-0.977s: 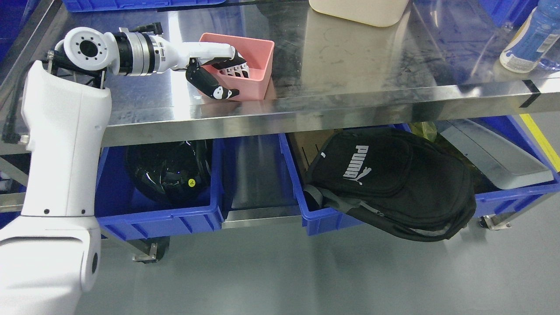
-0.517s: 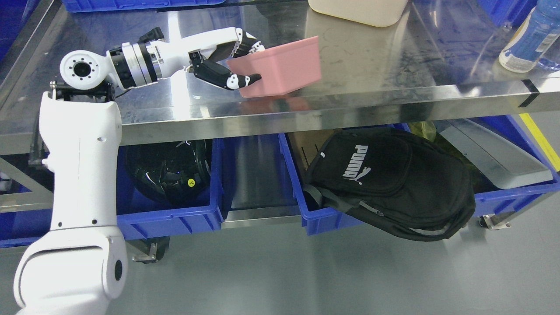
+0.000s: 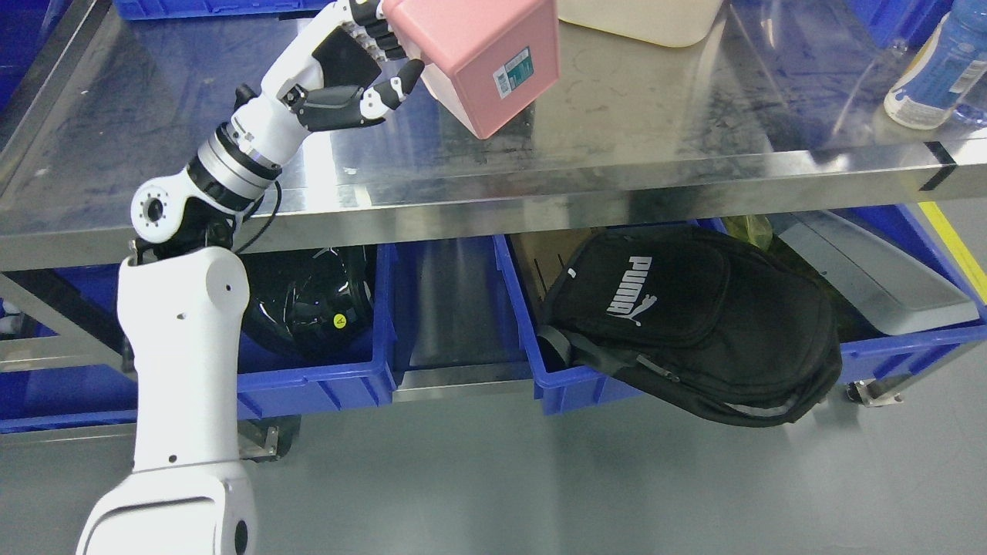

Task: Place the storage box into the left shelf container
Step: 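Lift the pink box off the table with the left hand, then hold the pink box up while the robot turns toward the shelf rack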

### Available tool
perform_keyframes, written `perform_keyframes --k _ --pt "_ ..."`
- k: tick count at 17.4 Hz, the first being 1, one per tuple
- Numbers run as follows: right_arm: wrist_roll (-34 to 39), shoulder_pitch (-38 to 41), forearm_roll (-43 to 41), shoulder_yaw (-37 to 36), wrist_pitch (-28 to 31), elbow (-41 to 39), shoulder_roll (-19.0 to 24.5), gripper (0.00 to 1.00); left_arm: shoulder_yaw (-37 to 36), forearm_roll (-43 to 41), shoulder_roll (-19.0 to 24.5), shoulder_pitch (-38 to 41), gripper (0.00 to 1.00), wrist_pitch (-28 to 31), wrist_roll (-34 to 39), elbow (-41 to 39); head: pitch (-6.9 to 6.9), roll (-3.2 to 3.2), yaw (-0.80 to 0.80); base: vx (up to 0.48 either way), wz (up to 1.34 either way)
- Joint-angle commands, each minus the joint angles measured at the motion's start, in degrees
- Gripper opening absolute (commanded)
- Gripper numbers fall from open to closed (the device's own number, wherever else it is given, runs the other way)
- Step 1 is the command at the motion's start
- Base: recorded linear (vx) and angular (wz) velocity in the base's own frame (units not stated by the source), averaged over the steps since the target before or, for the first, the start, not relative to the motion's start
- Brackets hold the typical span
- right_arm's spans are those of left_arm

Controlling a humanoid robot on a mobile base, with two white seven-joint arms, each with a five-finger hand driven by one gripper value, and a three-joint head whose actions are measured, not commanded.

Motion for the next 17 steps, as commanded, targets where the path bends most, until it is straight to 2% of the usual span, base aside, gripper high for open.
perform_keyframes --k 1,4,7,17 --pt "0.0 0.5 0.1 -0.3 0.0 -1.0 -1.0 1.00 -12.2 11.1 -0.7 12.4 0.00 -9.9 11.9 -17.3 0.00 0.00 0.00 0.002 0.03" --pt "0.0 0.5 0.1 -0.3 0.0 -1.0 -1.0 1.00 -25.1 11.0 -0.7 19.3 0.01 -18.0 26.6 -21.5 0.00 0.00 0.00 0.041 0.36" --pt "0.0 0.5 0.1 -0.3 0.0 -1.0 -1.0 1.00 -30.6 11.0 -0.7 24.9 0.01 -21.6 30.6 -22.5 0.00 0.00 0.00 0.110 1.30" --pt "0.0 0.5 0.1 -0.3 0.0 -1.0 -1.0 1.00 -26.6 11.0 -0.7 30.3 0.01 -23.1 29.8 -22.5 0.02 0.00 0.00 0.191 1.56"
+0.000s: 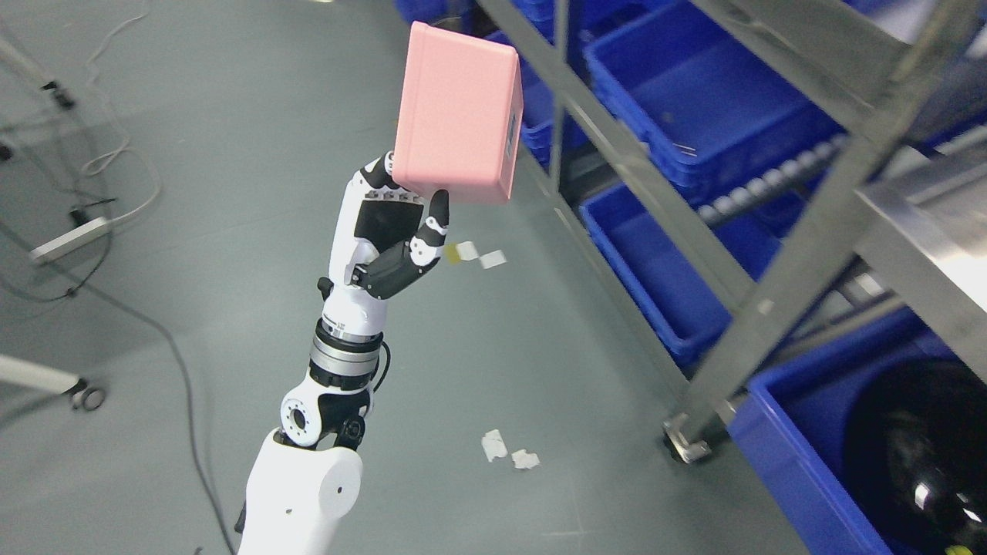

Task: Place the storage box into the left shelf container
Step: 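Hold the pink box up while the robot turns toward the shelf rack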

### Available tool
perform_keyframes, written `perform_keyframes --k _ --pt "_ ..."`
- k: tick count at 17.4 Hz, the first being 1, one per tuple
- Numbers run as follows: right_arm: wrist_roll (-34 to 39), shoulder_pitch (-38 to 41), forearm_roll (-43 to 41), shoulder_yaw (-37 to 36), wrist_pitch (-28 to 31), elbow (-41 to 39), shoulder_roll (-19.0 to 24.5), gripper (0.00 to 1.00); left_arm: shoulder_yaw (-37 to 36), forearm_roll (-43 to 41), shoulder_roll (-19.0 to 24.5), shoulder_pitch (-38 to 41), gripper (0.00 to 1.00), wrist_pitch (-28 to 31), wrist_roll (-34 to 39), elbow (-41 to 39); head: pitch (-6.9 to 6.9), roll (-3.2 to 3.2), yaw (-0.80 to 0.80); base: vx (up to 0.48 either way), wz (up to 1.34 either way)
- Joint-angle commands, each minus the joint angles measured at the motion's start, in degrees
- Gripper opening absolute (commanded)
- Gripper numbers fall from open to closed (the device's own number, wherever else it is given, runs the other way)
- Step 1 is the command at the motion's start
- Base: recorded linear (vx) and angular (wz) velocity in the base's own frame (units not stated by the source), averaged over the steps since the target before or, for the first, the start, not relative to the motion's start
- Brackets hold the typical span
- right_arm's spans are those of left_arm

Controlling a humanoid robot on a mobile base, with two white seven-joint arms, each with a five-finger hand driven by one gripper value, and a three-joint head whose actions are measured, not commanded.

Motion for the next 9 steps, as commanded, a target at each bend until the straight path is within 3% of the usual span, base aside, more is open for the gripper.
perform_keyframes --k 1,5,9 --pt "0.0 0.5 0.1 -0.3 0.0 -1.0 -1.0 1.00 -4.4 0.3 0.7 3.5 0.01 -0.9 -0.5 -4.1 0.00 0.00 0.00 0.272 1.12" --pt "0.0 0.5 0.1 -0.3 0.0 -1.0 -1.0 1.00 -4.2 0.3 0.7 6.4 0.01 -1.7 -1.6 -4.3 0.02 0.00 0.00 0.394 0.96" --pt "0.0 0.5 0.1 -0.3 0.0 -1.0 -1.0 1.00 -4.1 0.3 0.7 7.9 0.02 -1.9 -1.6 -5.0 0.02 0.00 0.00 0.644 0.55"
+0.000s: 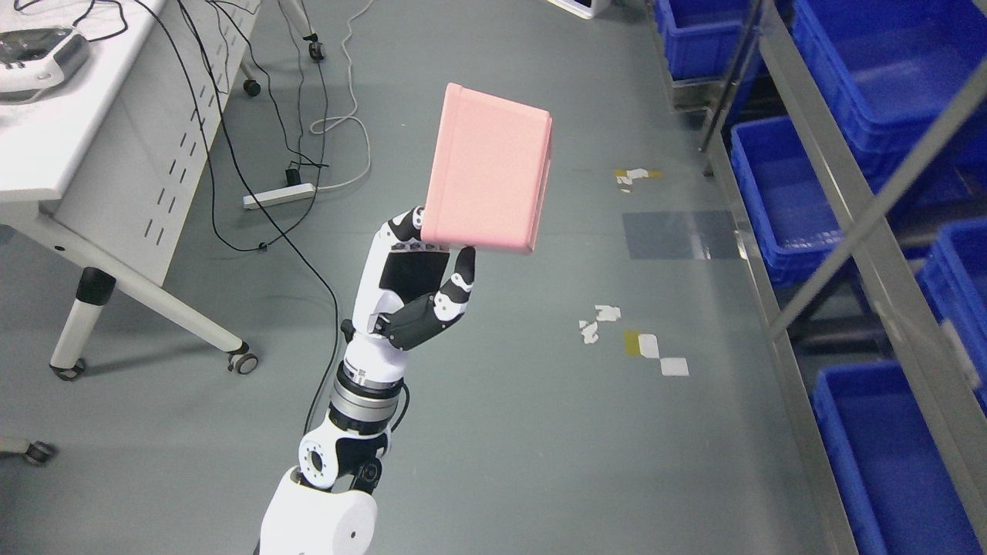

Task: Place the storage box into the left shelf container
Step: 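Hold the pink box up while the robot turns toward the shelf rack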

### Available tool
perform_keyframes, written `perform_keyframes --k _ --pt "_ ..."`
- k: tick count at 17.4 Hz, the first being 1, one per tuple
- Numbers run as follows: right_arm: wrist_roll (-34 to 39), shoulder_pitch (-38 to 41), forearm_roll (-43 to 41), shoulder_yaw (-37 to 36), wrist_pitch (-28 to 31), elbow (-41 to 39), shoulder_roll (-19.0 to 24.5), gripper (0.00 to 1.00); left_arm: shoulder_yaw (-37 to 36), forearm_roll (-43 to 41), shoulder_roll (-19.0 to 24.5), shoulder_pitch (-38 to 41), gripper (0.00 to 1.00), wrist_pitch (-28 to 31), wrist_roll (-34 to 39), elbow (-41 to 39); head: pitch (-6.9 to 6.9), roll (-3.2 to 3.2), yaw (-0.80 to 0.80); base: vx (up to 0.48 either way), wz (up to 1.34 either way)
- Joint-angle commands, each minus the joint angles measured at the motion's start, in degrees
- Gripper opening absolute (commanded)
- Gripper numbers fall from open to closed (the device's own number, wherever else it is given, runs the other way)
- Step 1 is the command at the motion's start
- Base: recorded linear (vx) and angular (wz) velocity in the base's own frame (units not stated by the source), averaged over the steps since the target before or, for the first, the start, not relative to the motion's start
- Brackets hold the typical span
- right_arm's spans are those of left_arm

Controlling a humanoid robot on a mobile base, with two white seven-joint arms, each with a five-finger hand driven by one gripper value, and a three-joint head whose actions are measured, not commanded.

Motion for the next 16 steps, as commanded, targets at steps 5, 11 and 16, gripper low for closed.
perform_keyframes --k 5,11,16 --pt "-0.2 0.5 0.1 -0.3 0.0 -1.0 -1.0 1.00 -2.1 0.0 0.9 5.7 0.02 -0.1 -0.6 -3.5 0.00 0.00 0.00 0.666 0.25" --pt "-0.2 0.5 0.1 -0.3 0.0 -1.0 -1.0 1.00 -3.8 0.0 0.9 8.4 0.02 -0.2 -2.4 -3.7 0.00 0.00 0.00 0.657 0.20" --pt "-0.2 0.5 0.1 -0.3 0.0 -1.0 -1.0 1.00 -5.2 0.0 0.9 9.8 0.02 -0.2 -2.7 -3.7 0.00 0.00 0.00 0.655 0.08"
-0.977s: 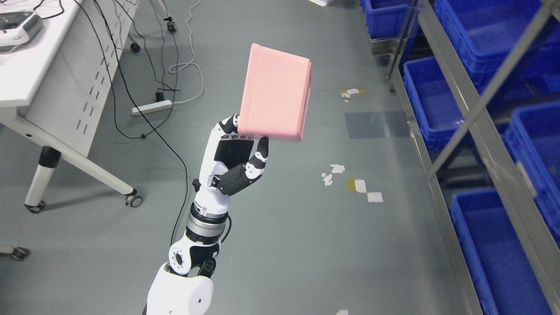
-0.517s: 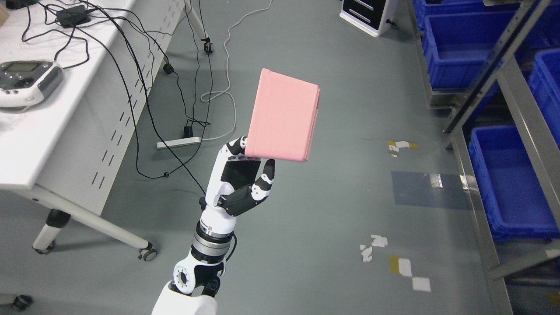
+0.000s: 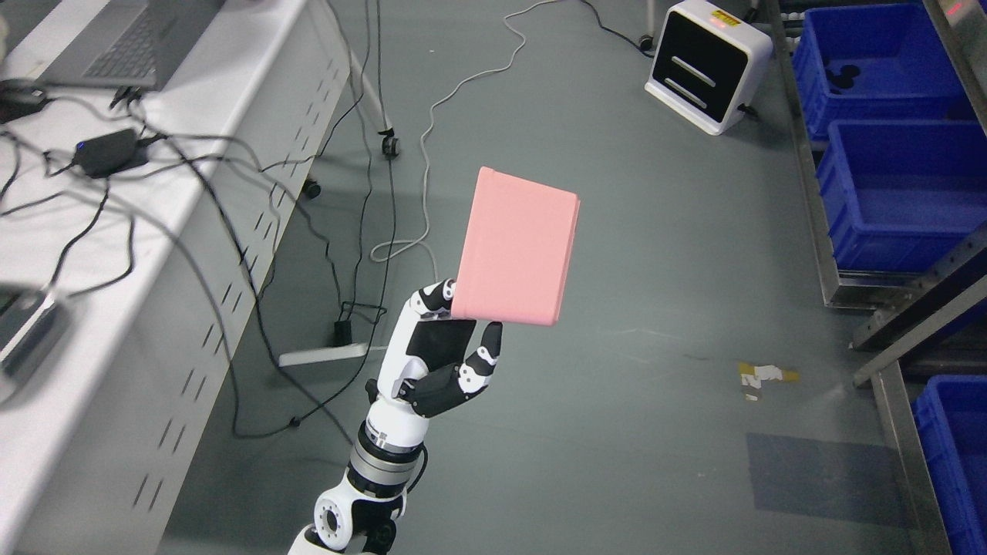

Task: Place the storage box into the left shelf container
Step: 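Hold the pink box up while the robot turns toward the shelf rack, then lower the pink box into the blue bin on the lower shelf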

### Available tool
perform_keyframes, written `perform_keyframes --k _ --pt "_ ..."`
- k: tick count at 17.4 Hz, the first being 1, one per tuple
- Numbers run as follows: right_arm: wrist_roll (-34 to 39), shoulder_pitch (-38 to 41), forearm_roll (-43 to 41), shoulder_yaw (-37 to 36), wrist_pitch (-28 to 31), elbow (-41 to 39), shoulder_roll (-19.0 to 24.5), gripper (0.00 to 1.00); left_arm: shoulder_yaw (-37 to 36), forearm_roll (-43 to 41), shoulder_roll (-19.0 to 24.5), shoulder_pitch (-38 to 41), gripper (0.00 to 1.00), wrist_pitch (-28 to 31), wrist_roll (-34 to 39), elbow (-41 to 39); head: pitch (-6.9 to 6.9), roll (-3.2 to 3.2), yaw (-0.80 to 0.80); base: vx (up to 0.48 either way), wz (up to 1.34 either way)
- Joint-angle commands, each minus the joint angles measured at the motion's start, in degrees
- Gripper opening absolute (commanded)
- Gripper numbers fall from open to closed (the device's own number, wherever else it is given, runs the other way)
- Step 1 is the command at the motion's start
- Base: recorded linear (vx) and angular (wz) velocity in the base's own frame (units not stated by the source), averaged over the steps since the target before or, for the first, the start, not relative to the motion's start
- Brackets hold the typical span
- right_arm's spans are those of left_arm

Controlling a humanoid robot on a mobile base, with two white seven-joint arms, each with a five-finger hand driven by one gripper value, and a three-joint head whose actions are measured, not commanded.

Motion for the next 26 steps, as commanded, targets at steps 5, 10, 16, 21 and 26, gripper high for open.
perform_keyframes --k 5,10,16,21,26 --pt "0.0 0.6 0.1 -0.3 0.0 -1.0 -1.0 1.00 -5.2 -1.1 1.0 4.3 0.02 0.9 -0.4 -0.2 0.00 0.00 0.00 0.646 -0.96" --pt "0.0 0.6 0.1 -0.3 0.0 -1.0 -1.0 1.00 -6.5 -9.1 1.0 13.3 0.02 1.4 -5.1 1.6 0.00 0.00 0.00 0.522 -1.49" --pt "0.0 0.6 0.1 -0.3 0.0 -1.0 -1.0 1.00 15.5 -18.9 4.9 13.7 0.02 1.7 -12.2 3.0 0.00 0.00 0.00 0.358 -1.33" --pt "0.0 0.6 0.1 -0.3 0.0 -1.0 -1.0 1.00 31.0 -26.0 16.0 -1.8 0.02 5.1 -17.9 8.6 0.00 0.00 0.00 0.185 -0.98" --pt "0.0 0.6 0.1 -0.3 0.0 -1.0 -1.0 1.00 31.7 -36.9 16.8 -14.6 0.02 5.1 -21.7 19.1 -0.02 0.00 0.00 0.108 -0.85"
